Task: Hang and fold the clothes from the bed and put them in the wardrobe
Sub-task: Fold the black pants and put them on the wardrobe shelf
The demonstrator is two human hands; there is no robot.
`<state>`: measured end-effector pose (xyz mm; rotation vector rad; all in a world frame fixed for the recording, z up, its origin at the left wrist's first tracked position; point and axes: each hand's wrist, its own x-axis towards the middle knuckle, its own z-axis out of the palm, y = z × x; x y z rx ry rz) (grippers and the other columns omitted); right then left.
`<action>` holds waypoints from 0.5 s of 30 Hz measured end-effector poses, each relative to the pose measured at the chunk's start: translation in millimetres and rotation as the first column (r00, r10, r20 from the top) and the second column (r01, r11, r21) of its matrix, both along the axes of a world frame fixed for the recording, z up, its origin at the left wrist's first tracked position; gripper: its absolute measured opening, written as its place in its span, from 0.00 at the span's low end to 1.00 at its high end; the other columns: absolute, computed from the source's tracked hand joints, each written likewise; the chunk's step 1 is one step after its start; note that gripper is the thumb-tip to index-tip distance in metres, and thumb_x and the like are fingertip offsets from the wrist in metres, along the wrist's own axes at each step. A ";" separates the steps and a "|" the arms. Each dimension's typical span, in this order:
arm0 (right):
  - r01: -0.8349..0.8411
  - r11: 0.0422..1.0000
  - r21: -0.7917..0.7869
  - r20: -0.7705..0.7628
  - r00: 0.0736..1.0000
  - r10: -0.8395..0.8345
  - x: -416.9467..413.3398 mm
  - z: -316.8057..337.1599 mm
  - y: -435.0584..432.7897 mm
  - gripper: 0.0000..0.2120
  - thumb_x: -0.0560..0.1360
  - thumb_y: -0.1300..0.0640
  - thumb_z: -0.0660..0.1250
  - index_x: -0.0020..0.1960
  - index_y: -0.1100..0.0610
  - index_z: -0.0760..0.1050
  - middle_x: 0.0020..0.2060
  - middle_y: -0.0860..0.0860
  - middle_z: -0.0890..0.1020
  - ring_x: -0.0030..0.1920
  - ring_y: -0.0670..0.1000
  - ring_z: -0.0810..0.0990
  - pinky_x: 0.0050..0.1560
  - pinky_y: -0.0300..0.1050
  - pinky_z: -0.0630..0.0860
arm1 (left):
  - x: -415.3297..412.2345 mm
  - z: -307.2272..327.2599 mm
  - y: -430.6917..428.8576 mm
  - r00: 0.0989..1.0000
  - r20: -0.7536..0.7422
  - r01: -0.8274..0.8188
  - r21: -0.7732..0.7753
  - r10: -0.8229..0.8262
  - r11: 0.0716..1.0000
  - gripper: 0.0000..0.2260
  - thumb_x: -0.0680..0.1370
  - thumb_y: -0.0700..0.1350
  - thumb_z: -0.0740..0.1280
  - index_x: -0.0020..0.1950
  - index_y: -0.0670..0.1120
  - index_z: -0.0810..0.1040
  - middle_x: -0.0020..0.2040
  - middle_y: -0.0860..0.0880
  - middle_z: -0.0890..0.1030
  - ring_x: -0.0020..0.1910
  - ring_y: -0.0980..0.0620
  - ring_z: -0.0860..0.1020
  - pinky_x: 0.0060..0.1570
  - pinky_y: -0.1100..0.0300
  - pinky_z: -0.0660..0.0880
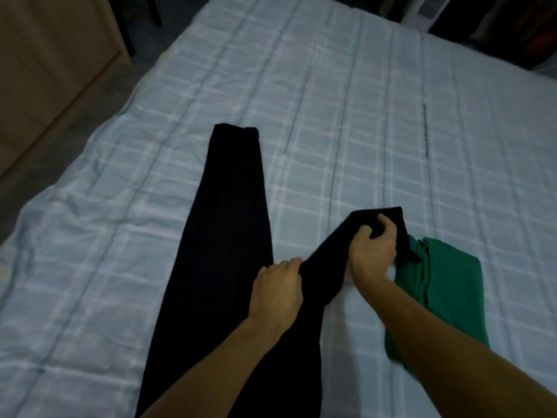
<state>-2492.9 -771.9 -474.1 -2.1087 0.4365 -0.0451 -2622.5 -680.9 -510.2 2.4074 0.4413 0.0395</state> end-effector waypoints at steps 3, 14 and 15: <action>-0.163 0.987 -0.005 0.111 0.980 0.162 24.9 31.4 54.7 0.17 0.77 0.59 0.60 0.66 0.53 0.70 0.36 0.48 0.78 0.35 0.47 0.75 0.48 0.50 0.78 | 3.3 14.9 25.7 0.980 0.055 -0.164 -0.333 0.193 0.929 0.09 0.81 0.41 0.58 0.44 0.44 0.75 0.33 0.51 0.77 0.30 0.56 0.75 0.30 0.61 0.73; -0.743 0.366 -0.560 0.014 0.434 0.901 41.4 12.7 223.3 0.25 0.80 0.52 0.55 0.76 0.48 0.56 0.68 0.53 0.72 0.73 0.59 0.59 0.72 0.65 0.48 | 15.4 -3.8 165.3 0.814 -0.150 -0.574 -0.358 0.561 0.736 0.09 0.79 0.39 0.58 0.56 0.44 0.76 0.47 0.44 0.80 0.47 0.43 0.79 0.48 0.54 0.76; -0.746 0.333 -0.577 0.032 0.386 0.922 36.6 2.3 217.0 0.23 0.81 0.53 0.55 0.75 0.49 0.58 0.69 0.52 0.71 0.74 0.58 0.58 0.73 0.63 0.48 | 10.2 -10.6 168.9 0.794 -0.160 -0.601 -0.353 0.587 0.717 0.09 0.79 0.39 0.58 0.55 0.44 0.76 0.46 0.43 0.81 0.46 0.43 0.78 0.48 0.53 0.76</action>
